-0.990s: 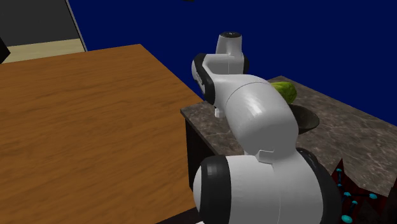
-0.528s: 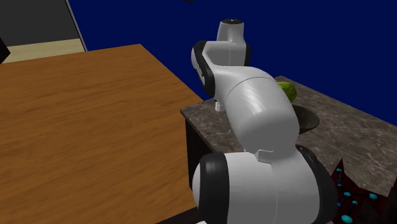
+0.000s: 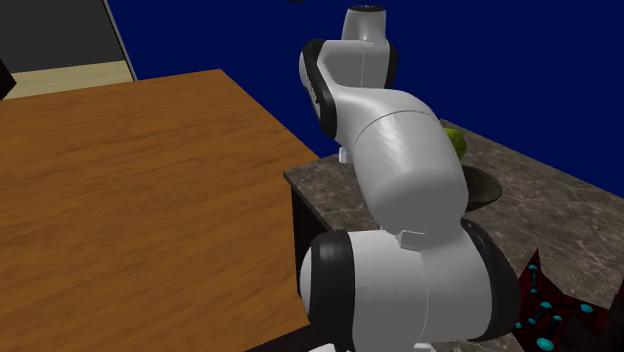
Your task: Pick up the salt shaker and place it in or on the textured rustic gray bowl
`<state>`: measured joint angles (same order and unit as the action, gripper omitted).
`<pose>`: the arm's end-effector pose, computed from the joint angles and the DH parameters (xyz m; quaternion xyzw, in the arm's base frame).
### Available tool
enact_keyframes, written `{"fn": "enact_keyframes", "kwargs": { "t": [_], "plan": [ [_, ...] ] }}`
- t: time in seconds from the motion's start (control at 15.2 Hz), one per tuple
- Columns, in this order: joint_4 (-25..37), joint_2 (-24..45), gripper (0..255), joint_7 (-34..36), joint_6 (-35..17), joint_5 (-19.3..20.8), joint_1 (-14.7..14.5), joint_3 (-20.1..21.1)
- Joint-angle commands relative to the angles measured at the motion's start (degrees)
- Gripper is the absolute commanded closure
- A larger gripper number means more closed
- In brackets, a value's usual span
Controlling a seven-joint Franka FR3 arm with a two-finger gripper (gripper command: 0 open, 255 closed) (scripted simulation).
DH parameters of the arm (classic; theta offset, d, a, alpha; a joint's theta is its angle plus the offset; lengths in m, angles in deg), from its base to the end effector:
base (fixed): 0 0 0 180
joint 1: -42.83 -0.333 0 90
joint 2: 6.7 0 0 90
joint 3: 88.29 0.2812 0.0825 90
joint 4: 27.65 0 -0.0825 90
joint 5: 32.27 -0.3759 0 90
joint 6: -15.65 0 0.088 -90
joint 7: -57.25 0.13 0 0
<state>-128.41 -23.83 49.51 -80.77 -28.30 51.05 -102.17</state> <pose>0.4333 -0.2028 0.6374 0.9866 -0.1228 0.1038 0.0266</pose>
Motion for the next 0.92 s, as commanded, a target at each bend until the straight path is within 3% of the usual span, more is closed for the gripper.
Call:
{"fn": "enact_keyframes", "kwargs": {
  "t": [0.0,0.26,0.86],
  "plan": [
    [1.9,0.4,255,-0.2,1.5,-0.1,0.0,-0.1],
    [6.1,1.7,255,-0.4,4.4,-0.4,-0.1,-0.2],
    [8.5,2.4,255,-13.5,5.8,-1.1,4.0,-9.2]
  ]
}}
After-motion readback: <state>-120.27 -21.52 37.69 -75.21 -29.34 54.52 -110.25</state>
